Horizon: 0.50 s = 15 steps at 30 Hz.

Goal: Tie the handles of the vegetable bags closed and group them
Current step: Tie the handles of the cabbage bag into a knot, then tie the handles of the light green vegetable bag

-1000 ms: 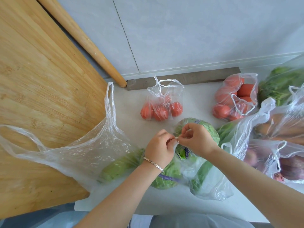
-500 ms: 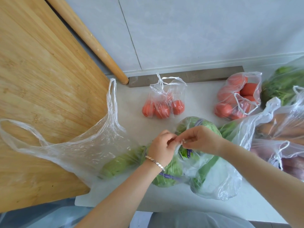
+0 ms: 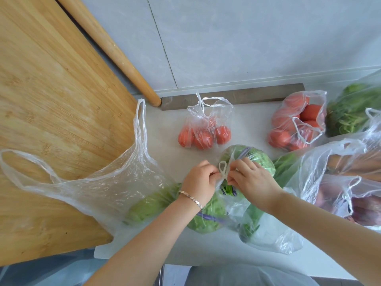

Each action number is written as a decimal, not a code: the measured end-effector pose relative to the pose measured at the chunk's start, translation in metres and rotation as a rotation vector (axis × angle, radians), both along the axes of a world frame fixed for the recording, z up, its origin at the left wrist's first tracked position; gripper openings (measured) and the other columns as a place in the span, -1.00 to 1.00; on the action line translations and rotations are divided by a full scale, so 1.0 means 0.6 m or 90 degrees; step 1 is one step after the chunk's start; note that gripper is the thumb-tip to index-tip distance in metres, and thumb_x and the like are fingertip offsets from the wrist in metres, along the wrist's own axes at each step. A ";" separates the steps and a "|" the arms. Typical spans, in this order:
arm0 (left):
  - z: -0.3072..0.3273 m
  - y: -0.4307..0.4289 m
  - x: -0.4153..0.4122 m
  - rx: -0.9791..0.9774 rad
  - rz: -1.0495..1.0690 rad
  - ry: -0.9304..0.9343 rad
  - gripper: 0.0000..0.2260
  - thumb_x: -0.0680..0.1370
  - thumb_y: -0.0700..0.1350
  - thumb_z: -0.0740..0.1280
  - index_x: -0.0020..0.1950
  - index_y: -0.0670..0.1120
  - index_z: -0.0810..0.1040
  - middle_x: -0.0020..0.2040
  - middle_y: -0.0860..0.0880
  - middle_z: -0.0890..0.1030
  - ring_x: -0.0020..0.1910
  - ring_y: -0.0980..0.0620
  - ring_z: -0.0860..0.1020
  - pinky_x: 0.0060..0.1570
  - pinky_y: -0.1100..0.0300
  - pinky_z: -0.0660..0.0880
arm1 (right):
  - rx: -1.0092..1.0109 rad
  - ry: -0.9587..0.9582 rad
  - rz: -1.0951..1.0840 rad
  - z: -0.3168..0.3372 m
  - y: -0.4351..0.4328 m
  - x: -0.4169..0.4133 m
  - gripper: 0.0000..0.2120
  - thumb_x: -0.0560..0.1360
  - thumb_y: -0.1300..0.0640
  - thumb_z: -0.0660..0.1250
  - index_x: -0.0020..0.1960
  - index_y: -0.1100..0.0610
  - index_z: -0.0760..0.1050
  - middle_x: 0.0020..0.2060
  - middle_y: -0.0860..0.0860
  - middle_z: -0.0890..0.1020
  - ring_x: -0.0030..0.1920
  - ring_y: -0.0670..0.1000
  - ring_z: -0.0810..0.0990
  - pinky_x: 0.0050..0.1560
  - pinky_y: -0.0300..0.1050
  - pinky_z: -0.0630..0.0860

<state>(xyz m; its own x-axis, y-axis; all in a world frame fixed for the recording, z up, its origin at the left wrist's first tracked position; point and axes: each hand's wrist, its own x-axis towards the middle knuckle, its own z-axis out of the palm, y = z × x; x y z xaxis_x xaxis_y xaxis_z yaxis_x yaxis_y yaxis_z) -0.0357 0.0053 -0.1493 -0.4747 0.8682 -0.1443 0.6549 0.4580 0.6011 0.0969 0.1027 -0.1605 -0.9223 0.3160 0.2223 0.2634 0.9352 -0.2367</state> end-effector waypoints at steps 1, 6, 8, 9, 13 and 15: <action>0.001 -0.001 -0.001 -0.009 -0.010 0.046 -0.82 0.55 -0.13 0.24 -0.12 -0.20 0.58 -0.13 -0.02 0.50 -0.24 0.04 0.43 -0.27 0.25 0.34 | 0.009 -0.018 0.006 -0.001 -0.001 0.005 -0.75 0.43 0.10 0.14 -0.30 0.09 0.55 -0.27 -0.01 0.58 -0.26 0.00 0.50 -0.37 -0.18 0.52; 0.004 0.005 -0.006 -0.061 0.013 0.108 -0.80 0.55 -0.15 0.21 -0.16 -0.19 0.56 -0.08 -0.05 0.52 -0.22 -0.04 0.46 -0.31 0.18 0.34 | 0.015 -0.094 0.023 -0.002 -0.003 0.011 -0.72 0.43 0.07 0.09 -0.29 0.04 0.54 -0.27 -0.08 0.58 -0.29 -0.02 0.55 -0.33 -0.19 0.50; 0.006 0.011 -0.008 -0.089 0.041 0.105 -0.80 0.55 -0.14 0.20 -0.17 -0.17 0.56 -0.07 -0.05 0.53 -0.23 -0.05 0.46 -0.32 0.20 0.33 | 0.001 -0.122 0.025 -0.001 0.000 0.010 -0.74 0.43 0.07 0.11 -0.29 0.03 0.54 -0.27 -0.10 0.57 -0.28 -0.03 0.55 -0.31 -0.21 0.49; 0.007 0.012 -0.007 -0.103 0.045 0.110 -0.80 0.55 -0.14 0.20 -0.16 -0.16 0.57 -0.06 -0.04 0.53 -0.21 -0.06 0.47 -0.31 0.19 0.34 | -0.007 -0.132 0.029 0.001 0.002 0.010 -0.78 0.42 0.09 0.16 -0.30 0.02 0.54 -0.28 -0.11 0.57 -0.27 -0.03 0.54 -0.30 -0.21 0.49; 0.017 0.010 -0.007 -0.184 0.030 0.102 -0.83 0.56 -0.09 0.22 -0.09 -0.10 0.57 0.06 -0.02 0.54 -0.03 -0.08 0.55 -0.19 0.14 0.44 | -0.076 -0.243 0.015 0.031 0.003 -0.009 -0.90 0.49 0.13 0.27 -0.09 0.07 0.57 -0.08 -0.06 0.54 -0.04 0.00 0.52 0.01 -0.16 0.45; 0.034 0.003 -0.018 -0.165 0.026 0.077 -0.86 0.55 -0.12 0.24 -0.04 -0.10 0.58 0.11 -0.05 0.53 -0.03 -0.05 0.55 -0.09 0.12 0.49 | -0.229 -0.284 -0.020 0.063 0.012 -0.025 -0.81 0.53 0.10 0.20 -0.01 0.13 0.56 -0.04 -0.02 0.54 -0.01 0.00 0.51 0.03 -0.16 0.44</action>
<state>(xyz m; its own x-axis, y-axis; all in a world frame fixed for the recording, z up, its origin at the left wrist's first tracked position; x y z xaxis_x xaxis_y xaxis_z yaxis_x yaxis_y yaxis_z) -0.0465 0.0073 -0.1287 -0.5361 0.7892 -0.2997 0.6921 0.6141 0.3792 0.0821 0.1097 -0.1227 -0.8911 0.3285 -0.3130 0.4372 0.8061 -0.3988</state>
